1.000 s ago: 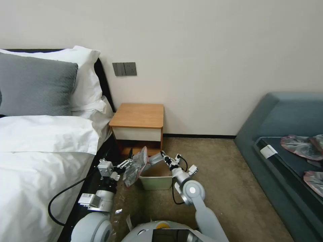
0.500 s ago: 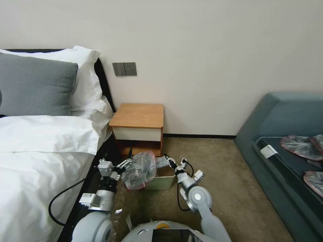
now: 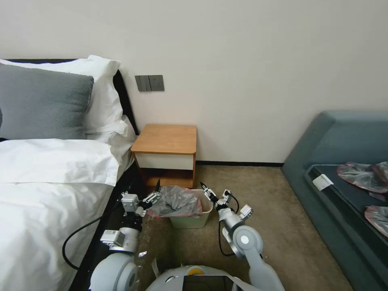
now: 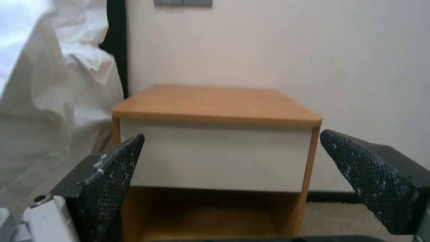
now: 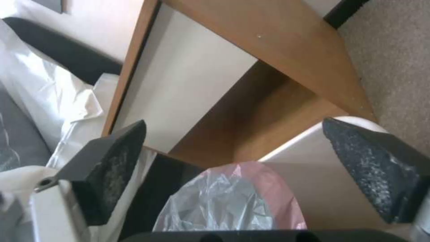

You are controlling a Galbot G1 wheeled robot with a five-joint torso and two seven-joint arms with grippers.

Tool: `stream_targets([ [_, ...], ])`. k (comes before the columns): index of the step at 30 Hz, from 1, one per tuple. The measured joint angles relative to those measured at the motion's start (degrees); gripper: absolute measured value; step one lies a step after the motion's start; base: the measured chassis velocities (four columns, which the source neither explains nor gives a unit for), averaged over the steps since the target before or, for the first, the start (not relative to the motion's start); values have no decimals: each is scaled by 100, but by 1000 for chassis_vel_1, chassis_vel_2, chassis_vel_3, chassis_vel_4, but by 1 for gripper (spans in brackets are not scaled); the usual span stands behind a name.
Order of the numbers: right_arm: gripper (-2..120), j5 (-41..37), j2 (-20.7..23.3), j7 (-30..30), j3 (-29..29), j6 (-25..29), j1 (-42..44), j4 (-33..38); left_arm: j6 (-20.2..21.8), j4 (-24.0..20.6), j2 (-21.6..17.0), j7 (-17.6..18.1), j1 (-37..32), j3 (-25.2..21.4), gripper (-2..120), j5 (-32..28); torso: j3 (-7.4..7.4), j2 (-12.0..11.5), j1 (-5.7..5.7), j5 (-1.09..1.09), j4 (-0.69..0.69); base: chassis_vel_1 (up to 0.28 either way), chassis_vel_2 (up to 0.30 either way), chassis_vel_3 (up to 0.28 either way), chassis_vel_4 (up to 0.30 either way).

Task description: Pick up the garbage bag from the table and place it over the trash can.

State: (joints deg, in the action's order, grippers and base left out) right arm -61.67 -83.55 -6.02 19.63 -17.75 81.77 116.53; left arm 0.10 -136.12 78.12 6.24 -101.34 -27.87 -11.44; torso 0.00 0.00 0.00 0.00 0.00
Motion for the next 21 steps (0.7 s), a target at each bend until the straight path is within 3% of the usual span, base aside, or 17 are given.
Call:
stream_targets([
  [6, 100, 52, -49, -18, 21, 47, -2, 12, 658, 125, -113, 388, 77, 48, 91, 69, 0, 0, 0, 0, 0, 0, 0, 0, 0],
  [8, 100, 54, -49, -19, 26, 49, -1, 14, 690, 132, -123, 409, 84, 50, 90, 69, 0, 0, 0, 0, 0, 0, 0, 0, 0],
  [14, 100, 59, -57, -26, 115, 84, 38, 17, 1309, 179, -298, 645, 226, 78, 84, -32, 0, 0, 0, 0, 0, 0, 0, 0, 0],
  [18, 100, 63, -84, -27, 201, 127, 47, -14, 1949, 165, -461, 976, 409, 123, 70, -506, 0, 0, 0, 0, 0, 0, 0, 0, 0],
  [21, 100, 67, -111, -27, 239, 144, 33, -44, 2205, 174, -528, 1135, 482, 147, 62, -739, 0, 0, 0, 0, 0, 0, 0, 0, 0],
])
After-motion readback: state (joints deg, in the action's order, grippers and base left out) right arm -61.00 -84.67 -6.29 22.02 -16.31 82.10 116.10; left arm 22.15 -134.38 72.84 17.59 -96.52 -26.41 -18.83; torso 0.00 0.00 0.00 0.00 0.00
